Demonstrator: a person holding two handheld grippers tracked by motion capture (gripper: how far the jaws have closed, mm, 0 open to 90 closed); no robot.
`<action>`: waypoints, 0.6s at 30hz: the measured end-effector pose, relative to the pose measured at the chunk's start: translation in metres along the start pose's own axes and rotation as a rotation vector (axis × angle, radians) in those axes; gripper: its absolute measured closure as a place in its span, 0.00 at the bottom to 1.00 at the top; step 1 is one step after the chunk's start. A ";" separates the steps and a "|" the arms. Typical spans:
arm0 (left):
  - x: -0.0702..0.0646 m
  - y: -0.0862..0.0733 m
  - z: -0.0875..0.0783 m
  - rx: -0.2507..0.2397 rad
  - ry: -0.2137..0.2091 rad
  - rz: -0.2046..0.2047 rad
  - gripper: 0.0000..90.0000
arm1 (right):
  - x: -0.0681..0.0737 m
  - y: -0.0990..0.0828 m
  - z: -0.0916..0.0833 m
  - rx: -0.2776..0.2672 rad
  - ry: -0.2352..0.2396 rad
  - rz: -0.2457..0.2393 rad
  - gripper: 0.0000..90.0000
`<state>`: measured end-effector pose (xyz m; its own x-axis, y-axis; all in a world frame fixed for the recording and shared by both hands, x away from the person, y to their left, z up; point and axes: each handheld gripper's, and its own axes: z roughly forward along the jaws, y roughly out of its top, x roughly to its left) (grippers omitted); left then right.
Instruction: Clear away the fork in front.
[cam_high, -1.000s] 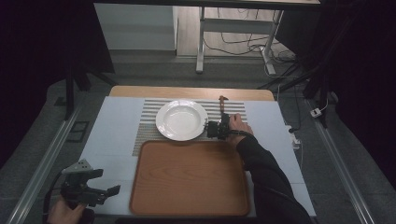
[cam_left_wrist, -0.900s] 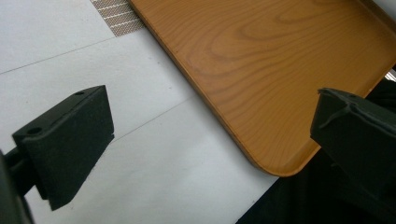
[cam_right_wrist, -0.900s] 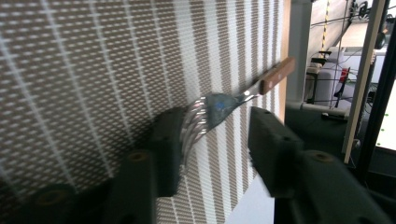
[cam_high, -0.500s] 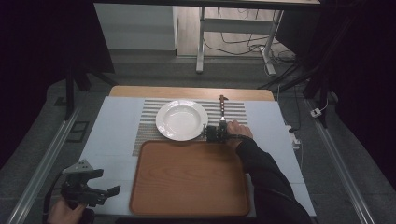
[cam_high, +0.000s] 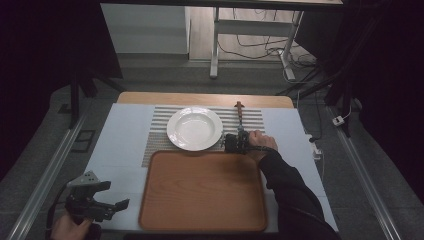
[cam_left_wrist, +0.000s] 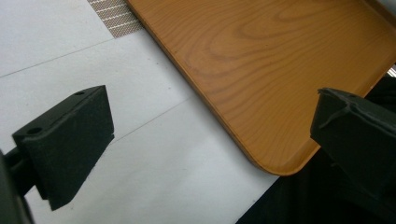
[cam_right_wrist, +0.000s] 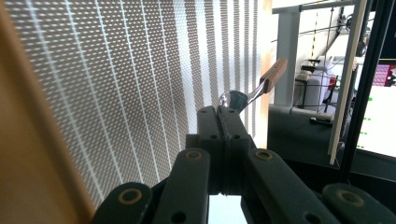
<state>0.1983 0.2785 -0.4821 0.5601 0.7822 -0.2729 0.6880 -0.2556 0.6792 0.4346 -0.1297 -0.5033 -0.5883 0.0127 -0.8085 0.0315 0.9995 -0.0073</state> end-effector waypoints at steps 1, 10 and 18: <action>0.000 0.000 0.000 0.001 0.001 0.003 0.00 | -0.002 0.000 -0.005 0.005 0.000 -0.006 1.00; -0.002 0.000 0.000 0.004 0.004 0.017 0.00 | -0.009 -0.009 -0.043 -0.089 0.037 0.096 1.00; -0.002 0.000 0.001 0.007 0.003 0.016 0.00 | -0.014 -0.025 -0.075 -0.199 0.085 0.208 1.00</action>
<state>0.1976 0.2763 -0.4815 0.5698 0.7795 -0.2602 0.6820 -0.2719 0.6790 0.3817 -0.1524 -0.4473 -0.6519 0.2120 -0.7281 0.0045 0.9612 0.2759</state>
